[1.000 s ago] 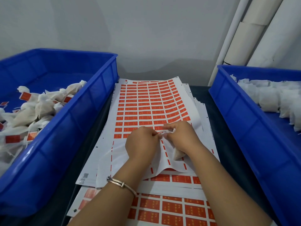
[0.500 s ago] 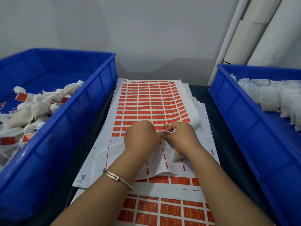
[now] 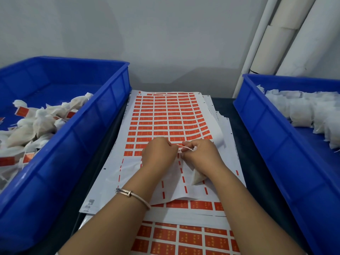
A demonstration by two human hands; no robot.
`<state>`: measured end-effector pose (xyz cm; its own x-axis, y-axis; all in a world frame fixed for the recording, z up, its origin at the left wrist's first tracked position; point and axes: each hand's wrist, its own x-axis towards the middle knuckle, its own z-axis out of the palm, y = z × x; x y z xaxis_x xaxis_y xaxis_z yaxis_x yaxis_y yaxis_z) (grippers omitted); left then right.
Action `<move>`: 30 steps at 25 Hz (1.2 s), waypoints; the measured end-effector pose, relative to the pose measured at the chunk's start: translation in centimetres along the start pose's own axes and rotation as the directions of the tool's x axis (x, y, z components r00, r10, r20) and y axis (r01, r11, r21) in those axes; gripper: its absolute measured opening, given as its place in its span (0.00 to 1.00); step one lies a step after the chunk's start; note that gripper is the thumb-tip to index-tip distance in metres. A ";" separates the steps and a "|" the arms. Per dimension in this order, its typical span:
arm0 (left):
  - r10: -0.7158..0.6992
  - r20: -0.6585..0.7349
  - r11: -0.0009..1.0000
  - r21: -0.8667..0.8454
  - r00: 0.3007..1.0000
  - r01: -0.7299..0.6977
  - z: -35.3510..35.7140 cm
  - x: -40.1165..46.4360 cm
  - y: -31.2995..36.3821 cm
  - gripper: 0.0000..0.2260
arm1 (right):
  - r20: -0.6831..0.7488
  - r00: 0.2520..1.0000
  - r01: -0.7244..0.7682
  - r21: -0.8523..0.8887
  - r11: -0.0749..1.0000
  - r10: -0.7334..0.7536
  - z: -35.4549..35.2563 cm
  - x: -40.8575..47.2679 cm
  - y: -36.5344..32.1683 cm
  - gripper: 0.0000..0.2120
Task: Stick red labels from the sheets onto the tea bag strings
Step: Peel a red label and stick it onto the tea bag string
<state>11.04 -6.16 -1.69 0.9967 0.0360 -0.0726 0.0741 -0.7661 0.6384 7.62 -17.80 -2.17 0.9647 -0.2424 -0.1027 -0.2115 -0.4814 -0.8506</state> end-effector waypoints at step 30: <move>-0.024 0.203 0.383 -0.903 0.979 0.196 -3.2 -5.7 -0.1 0.10 | 0.332 0.901 0.339 -0.133 0.931 -0.281 -5.5 -4.6 -7.9 0.10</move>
<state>5.50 -4.26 1.12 0.9674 -0.0767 -0.2414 0.2533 0.2929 0.9220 3.97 -17.49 7.87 0.9802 0.1964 -0.0251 0.1094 -0.6429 -0.7581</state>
